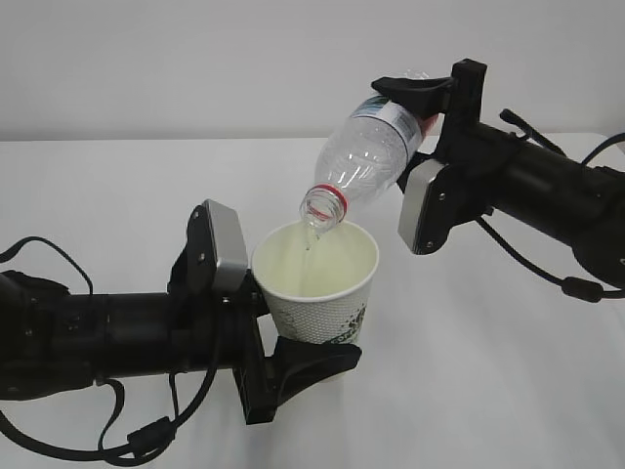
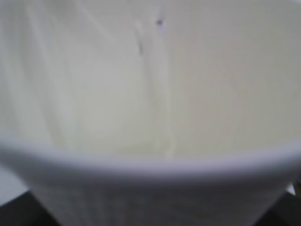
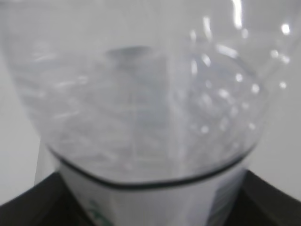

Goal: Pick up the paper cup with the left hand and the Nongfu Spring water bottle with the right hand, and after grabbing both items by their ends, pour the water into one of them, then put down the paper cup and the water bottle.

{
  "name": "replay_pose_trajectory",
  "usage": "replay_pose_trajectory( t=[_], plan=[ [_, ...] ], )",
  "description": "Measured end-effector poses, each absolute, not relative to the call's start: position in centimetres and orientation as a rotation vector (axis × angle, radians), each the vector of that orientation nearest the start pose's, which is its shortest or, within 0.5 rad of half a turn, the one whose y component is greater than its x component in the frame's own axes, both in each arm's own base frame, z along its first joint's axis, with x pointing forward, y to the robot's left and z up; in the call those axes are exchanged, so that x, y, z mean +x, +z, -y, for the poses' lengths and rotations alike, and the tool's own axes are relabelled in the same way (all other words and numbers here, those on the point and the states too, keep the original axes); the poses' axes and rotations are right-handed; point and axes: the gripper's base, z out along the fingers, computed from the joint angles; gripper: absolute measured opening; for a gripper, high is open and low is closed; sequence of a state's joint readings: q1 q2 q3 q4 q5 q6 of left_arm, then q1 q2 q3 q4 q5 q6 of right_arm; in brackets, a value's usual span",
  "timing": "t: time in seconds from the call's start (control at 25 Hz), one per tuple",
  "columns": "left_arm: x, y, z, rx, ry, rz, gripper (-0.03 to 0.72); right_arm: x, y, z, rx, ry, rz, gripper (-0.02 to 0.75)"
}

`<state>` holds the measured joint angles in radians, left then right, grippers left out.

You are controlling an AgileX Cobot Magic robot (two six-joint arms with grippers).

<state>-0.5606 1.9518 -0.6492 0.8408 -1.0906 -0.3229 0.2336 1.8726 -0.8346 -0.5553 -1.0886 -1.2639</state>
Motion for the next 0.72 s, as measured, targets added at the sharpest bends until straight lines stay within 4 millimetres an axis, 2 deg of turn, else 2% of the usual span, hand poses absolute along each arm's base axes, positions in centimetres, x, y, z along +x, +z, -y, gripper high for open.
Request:
replay_pose_trajectory(
  t=[0.72],
  plan=[
    [23.39,12.22,21.76,1.125,-0.944,-1.546,0.561,34.6,19.53,-12.31,-1.412,-0.692,-0.64,0.531]
  ],
)
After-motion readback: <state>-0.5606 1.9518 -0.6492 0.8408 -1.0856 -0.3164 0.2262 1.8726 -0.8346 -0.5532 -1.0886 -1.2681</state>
